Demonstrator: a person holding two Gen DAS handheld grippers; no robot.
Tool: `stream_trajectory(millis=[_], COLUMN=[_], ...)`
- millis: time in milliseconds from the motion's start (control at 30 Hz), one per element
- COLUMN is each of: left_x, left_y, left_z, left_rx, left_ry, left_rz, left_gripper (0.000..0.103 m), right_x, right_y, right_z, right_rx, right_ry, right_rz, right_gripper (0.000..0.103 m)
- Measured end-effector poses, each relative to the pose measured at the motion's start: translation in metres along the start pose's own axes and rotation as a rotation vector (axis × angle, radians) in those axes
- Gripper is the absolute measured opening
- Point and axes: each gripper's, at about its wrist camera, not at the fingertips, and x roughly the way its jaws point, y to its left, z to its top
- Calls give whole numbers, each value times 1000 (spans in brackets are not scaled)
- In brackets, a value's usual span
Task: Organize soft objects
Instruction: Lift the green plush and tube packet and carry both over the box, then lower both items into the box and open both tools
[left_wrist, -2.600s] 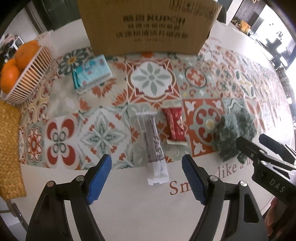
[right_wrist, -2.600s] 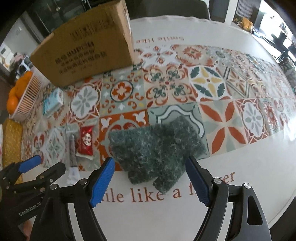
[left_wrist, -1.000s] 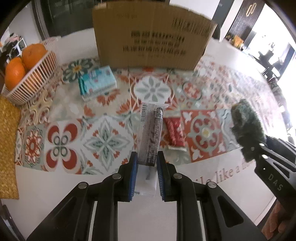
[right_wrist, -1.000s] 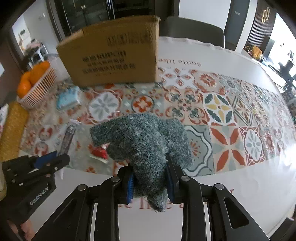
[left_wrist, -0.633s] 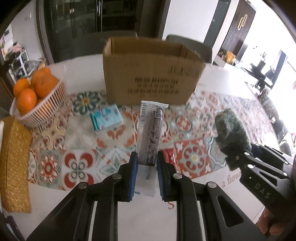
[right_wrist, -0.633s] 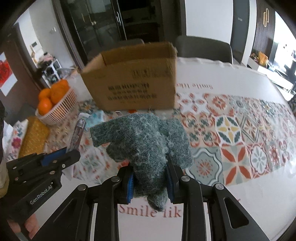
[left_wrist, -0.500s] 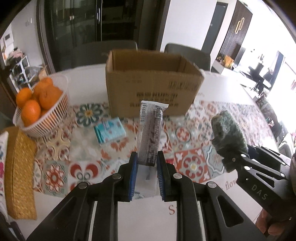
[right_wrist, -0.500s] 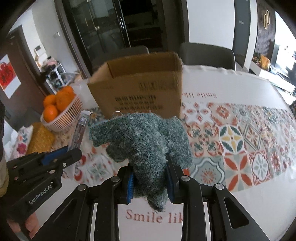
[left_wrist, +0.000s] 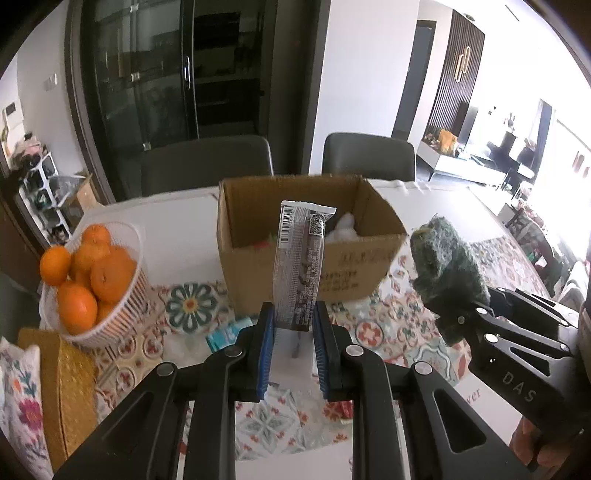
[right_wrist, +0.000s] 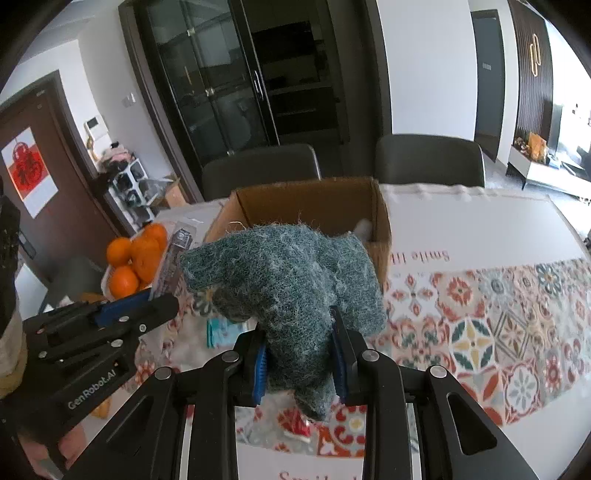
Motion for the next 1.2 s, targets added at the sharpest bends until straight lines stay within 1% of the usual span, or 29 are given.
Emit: stream_trajectory(millis=[167,367,600,733,1067,1200], left_x=[7,18,41,59,108,120], left_y=[4,7,10,11,17,19], left_z=[24,49,76,90,105,105], left_rx=[11,22,38,41,53,54], left_ry=[-10,-9,19,55,129,159], left_rz=[-11,-5,-1,-14,10,-9], left_gripper=[21,21,21,21,21,22], right_x=[5,17,41,59,105,118], right_y=[1,-1,-8,-13,-21,-21], right_z=[24,53,78,88,104,107], right_rx=[-13,-19,-19,-16,-42,-55], right_ry=[-18,-27,4,34,108,130], right_rz=[17,29,47,56,35,32], right_gripper=[29,29,29,29,29,30])
